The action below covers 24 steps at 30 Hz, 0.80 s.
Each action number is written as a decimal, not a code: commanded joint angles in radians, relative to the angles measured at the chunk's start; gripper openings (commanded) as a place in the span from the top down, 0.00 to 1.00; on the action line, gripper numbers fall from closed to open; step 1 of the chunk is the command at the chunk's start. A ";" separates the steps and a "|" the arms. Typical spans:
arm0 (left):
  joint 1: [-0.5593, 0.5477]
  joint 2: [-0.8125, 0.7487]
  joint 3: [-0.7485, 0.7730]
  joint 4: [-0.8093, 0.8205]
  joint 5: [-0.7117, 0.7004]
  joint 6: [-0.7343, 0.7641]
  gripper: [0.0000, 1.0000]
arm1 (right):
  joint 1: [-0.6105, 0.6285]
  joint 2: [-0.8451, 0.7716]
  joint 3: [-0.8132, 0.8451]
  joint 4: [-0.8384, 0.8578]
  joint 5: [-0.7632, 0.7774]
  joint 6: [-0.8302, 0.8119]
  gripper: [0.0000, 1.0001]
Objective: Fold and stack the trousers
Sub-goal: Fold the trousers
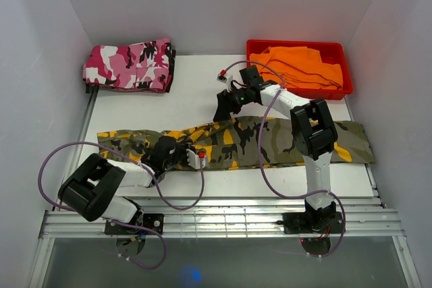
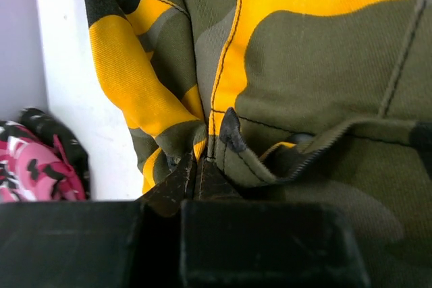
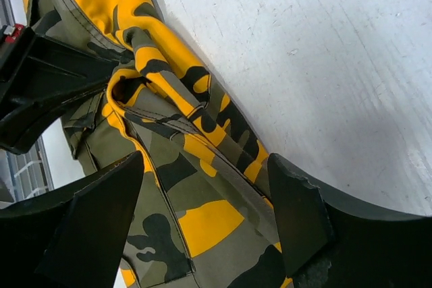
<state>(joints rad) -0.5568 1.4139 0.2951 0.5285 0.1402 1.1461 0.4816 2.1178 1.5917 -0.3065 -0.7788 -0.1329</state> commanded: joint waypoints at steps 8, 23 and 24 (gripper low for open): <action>-0.097 0.105 -0.184 0.235 -0.125 0.205 0.93 | 0.067 0.028 0.008 0.162 -0.109 0.159 0.27; -0.143 0.251 -0.215 0.597 -0.298 0.274 0.54 | 0.124 -0.025 -0.237 0.122 0.035 -0.005 0.71; -0.143 0.231 -0.221 0.596 -0.294 0.274 0.50 | 0.124 -0.024 -0.252 0.129 0.041 -0.005 0.72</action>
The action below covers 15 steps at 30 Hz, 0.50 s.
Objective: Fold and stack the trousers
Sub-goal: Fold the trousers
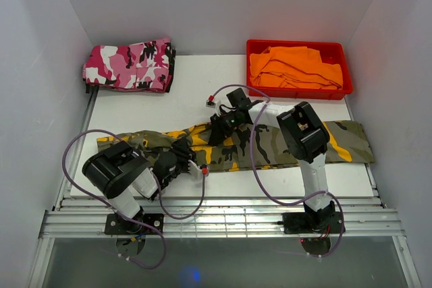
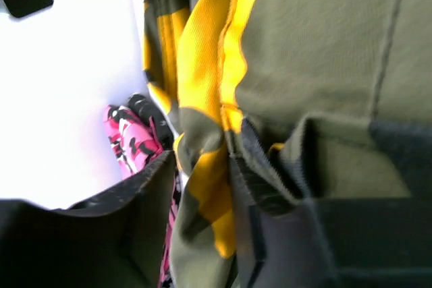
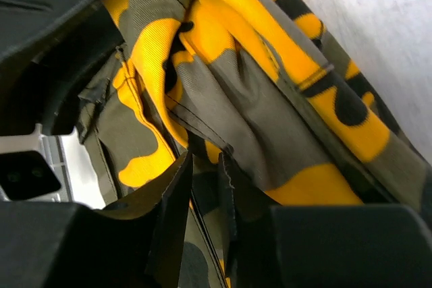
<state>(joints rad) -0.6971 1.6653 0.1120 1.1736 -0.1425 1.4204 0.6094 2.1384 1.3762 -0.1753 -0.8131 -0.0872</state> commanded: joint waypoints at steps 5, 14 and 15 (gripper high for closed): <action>-0.002 -0.275 -0.043 -0.234 0.087 -0.030 0.39 | -0.003 -0.011 -0.029 0.020 0.118 -0.031 0.73; 0.057 -0.681 0.439 -1.225 0.320 -0.662 0.48 | -0.002 0.031 -0.029 0.034 0.149 -0.003 0.73; 0.074 -0.655 0.487 -1.273 0.348 -0.719 0.58 | -0.002 0.032 -0.034 0.042 0.150 -0.002 0.73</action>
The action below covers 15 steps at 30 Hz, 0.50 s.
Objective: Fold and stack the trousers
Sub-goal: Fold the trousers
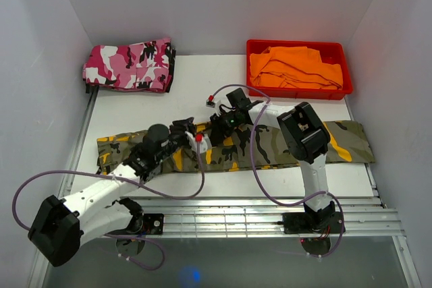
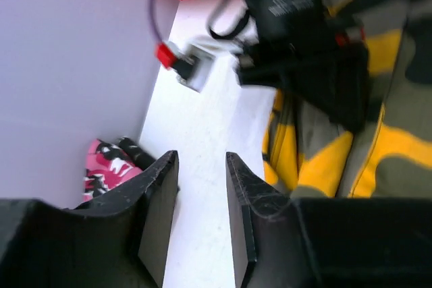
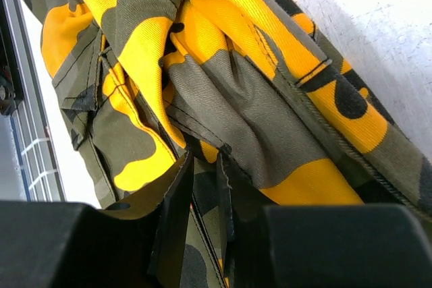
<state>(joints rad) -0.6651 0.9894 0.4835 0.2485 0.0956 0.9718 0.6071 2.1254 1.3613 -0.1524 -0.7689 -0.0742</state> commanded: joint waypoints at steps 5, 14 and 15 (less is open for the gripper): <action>0.231 0.314 0.389 -0.606 0.274 -0.582 0.74 | 0.000 0.030 -0.060 0.048 0.118 -0.016 0.75; 0.259 0.589 0.556 -0.733 0.224 -0.801 0.71 | 0.003 0.010 -0.126 0.096 0.141 -0.027 0.83; 0.262 0.610 0.569 -0.742 0.217 -0.849 0.70 | 0.005 0.008 -0.131 0.099 0.141 -0.021 0.83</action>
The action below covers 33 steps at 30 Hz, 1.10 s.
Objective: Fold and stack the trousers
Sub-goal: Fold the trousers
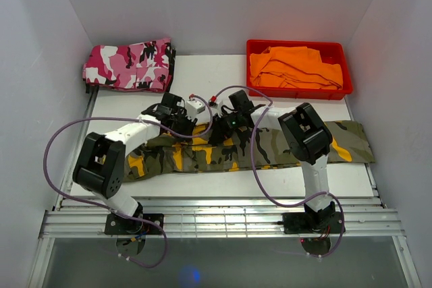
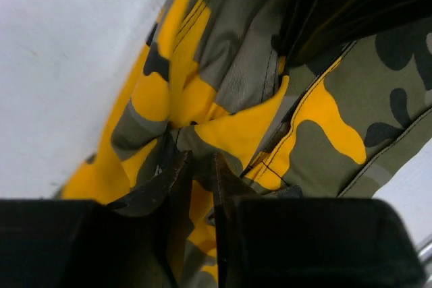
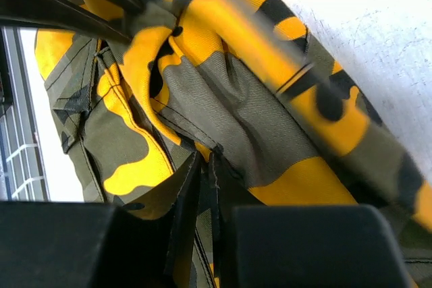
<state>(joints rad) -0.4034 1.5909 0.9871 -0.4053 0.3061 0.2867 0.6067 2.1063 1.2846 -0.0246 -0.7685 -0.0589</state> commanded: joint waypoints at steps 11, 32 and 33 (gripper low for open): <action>0.006 0.110 0.117 -0.059 -0.102 -0.317 0.60 | 0.015 0.031 -0.085 -0.008 0.156 -0.025 0.85; 0.012 0.172 0.171 -0.107 -0.320 -0.322 0.43 | 0.039 0.046 -0.076 -0.009 0.175 -0.016 0.85; 0.012 0.172 0.165 -0.109 -0.317 -0.322 0.43 | 0.038 0.046 -0.076 -0.009 0.176 -0.018 0.85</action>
<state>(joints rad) -0.3943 1.7622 1.1446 -0.4866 0.0212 -0.0456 0.6197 2.0911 1.2469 0.0448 -0.7406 -0.0387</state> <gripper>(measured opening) 0.565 0.150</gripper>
